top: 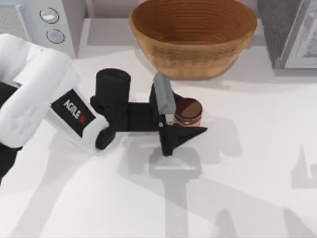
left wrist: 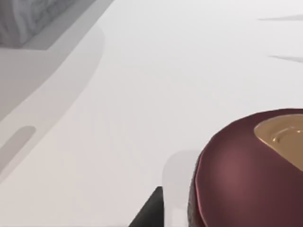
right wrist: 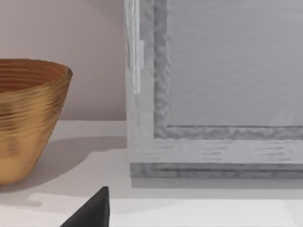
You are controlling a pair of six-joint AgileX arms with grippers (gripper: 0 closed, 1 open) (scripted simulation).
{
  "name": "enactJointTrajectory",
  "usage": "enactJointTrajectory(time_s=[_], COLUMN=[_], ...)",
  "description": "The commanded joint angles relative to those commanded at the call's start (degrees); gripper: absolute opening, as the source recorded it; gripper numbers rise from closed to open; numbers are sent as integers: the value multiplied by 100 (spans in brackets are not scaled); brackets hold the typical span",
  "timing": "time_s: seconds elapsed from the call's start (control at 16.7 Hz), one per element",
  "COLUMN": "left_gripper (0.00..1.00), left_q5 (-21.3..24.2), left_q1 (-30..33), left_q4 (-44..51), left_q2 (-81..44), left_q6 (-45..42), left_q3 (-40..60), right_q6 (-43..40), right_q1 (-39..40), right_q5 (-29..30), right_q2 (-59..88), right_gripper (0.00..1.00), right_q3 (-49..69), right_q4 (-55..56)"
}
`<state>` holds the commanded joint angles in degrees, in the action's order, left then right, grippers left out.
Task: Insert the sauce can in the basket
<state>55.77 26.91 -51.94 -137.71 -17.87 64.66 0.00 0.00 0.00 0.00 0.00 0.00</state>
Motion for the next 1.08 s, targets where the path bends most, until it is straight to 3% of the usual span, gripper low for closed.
enactJointTrajectory(time_s=[0.36, 1.08], left_gripper=[2, 0], left_q5=[0, 139], left_q1=[0, -73], left_q4=[0, 151], left_q2=[0, 223], left_q6=[0, -96], left_q3=[0, -176], right_q6=[0, 0], right_q1=[0, 0], right_q5=[0, 0], right_q2=[0, 0], right_gripper=[100, 100], right_q3=[0, 0], right_q4=[0, 0])
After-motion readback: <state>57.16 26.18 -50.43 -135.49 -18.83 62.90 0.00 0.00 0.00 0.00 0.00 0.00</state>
